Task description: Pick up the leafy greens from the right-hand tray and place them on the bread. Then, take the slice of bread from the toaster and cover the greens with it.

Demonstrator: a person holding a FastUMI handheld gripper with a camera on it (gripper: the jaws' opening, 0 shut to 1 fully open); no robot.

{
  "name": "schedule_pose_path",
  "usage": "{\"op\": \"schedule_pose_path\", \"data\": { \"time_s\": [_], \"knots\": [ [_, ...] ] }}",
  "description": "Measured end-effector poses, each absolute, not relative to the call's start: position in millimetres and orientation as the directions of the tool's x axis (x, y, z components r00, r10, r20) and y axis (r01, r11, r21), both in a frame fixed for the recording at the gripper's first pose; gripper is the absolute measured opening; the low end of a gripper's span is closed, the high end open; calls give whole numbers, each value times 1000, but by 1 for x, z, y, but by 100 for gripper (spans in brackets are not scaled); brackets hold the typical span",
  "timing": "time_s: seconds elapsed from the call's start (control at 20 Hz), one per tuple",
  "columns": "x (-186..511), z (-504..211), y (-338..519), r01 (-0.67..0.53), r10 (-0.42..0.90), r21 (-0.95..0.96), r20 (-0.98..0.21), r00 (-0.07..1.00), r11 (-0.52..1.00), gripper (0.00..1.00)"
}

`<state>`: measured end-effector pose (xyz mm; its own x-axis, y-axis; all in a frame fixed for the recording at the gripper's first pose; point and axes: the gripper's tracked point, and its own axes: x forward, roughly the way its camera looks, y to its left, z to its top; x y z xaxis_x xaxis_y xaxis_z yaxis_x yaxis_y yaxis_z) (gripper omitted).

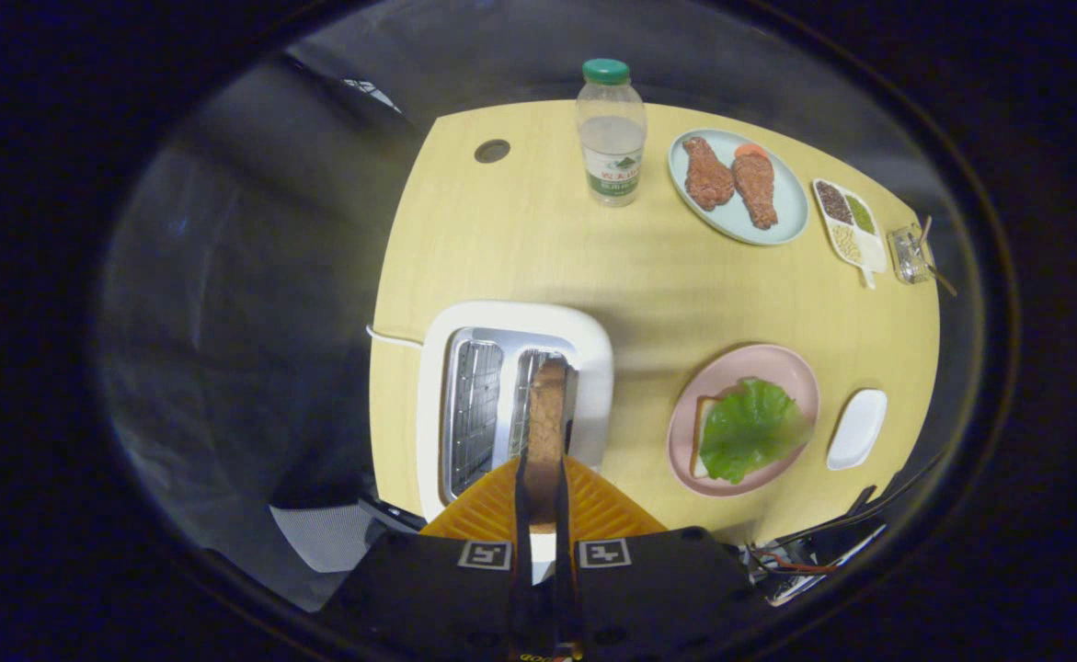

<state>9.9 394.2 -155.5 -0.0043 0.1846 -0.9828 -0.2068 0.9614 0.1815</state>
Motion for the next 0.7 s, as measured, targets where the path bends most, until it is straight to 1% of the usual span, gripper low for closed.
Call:
{"op": "schedule_pose_path", "data": {
  "time_s": [0.1,0.2,0.4,0.7],
  "knots": [
    [10,-142,390,-195,208,203,-978,4,959,13],
    [9,-128,380,-183,231,225,-973,12,957,12],
    [10,-97,355,-121,276,271,-961,30,955,12],
    [6,-62,302,-59,337,333,-940,58,941,12]
  ]
}}
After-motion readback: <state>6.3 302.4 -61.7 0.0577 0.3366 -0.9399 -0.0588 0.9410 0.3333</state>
